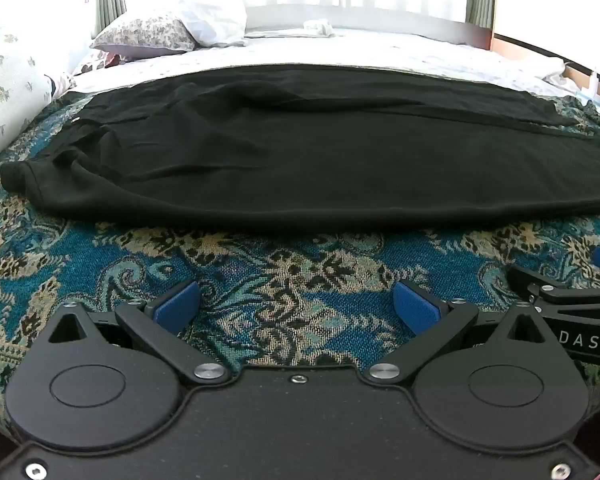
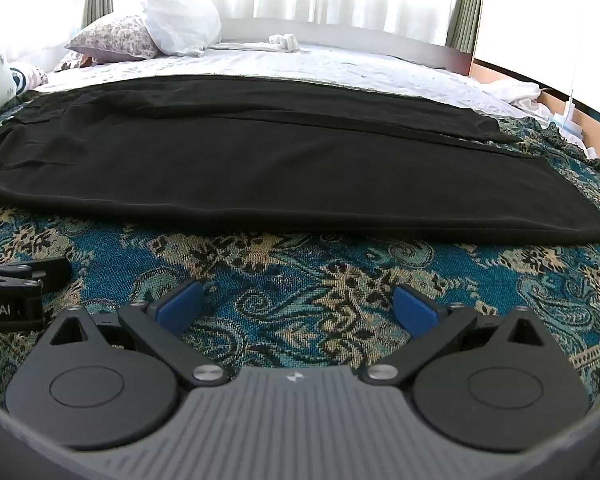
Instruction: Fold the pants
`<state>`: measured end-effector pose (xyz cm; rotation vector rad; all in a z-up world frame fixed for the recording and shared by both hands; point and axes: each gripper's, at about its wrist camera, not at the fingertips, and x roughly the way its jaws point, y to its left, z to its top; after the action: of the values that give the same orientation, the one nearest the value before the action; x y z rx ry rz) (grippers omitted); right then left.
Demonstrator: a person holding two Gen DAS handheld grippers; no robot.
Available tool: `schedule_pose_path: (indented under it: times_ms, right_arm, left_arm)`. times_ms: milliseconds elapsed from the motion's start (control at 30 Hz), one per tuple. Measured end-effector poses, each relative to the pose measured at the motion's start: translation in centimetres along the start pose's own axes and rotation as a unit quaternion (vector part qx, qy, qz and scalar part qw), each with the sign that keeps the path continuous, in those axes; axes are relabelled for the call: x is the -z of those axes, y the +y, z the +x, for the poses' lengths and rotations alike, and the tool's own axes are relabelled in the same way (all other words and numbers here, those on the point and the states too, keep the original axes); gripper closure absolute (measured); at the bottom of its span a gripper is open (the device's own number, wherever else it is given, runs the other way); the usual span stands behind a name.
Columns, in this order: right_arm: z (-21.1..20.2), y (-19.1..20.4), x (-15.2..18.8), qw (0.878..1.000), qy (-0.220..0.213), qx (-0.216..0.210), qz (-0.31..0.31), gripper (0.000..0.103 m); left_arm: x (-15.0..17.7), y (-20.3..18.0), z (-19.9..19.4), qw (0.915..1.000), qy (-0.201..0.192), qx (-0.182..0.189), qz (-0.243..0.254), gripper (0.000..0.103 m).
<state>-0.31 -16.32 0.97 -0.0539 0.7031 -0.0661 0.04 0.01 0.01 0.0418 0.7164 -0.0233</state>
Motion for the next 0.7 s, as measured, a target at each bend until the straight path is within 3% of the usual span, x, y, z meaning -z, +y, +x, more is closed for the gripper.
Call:
schedule_pose_path:
  times_ms: [700]
  right_arm:
    - [-0.1,-0.01,0.03,1.0,-0.002,0.0,0.0,0.0]
  left_arm:
    - [0.0,-0.05,0.0,1.0,0.001,0.0,0.001,0.0]
